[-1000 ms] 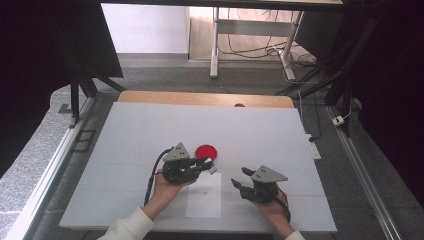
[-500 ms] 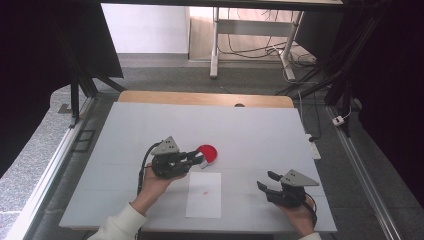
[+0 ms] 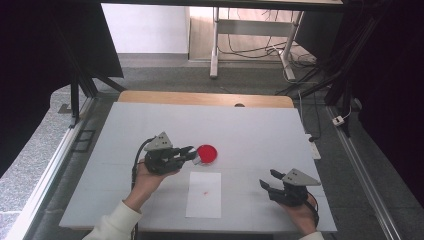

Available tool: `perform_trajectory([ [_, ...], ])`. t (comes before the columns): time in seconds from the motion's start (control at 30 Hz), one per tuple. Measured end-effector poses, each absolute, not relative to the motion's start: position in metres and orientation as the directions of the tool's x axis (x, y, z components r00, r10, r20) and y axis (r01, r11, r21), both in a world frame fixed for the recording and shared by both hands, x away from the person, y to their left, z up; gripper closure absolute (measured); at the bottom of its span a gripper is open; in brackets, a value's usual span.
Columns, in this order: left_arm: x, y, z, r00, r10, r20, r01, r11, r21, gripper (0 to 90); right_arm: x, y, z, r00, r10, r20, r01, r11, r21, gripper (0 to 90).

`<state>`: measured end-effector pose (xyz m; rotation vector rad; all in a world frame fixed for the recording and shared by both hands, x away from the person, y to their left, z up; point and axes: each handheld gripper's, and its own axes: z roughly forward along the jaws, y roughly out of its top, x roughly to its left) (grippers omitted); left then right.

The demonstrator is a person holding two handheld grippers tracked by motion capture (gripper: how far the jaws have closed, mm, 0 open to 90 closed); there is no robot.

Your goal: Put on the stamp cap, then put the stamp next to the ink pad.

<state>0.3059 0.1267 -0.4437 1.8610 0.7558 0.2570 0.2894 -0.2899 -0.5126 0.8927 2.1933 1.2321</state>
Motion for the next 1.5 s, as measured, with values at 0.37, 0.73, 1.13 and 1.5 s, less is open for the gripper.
perform_trajectory([
  [0.37, 0.309, 0.132, -0.445, 0.752, 0.641, -0.152, 0.382, -0.237, 0.893, 74.8, 0.291, -0.29, -0.512, -0.679, 0.729, -0.085, 0.301, 0.382, 0.874, 41.4],
  [0.73, 0.326, 0.136, -0.454, 0.711, 0.687, -0.149, 0.401, -0.223, 0.888, 74.8, 0.291, -0.291, -0.513, -0.677, 0.731, -0.083, 0.312, 0.388, 0.867, 40.7],
  [1.13, 0.345, 0.138, -0.466, 0.676, 0.722, -0.151, 0.43, -0.219, 0.876, 74.6, 0.292, -0.29, -0.513, -0.68, 0.728, -0.089, 0.309, 0.394, 0.865, 40.8],
  [1.5, 0.357, 0.137, -0.477, 0.651, 0.746, -0.142, 0.444, -0.221, 0.868, 74.6, 0.293, -0.289, -0.514, -0.68, 0.728, -0.091, 0.314, 0.401, 0.861, 40.4],
])
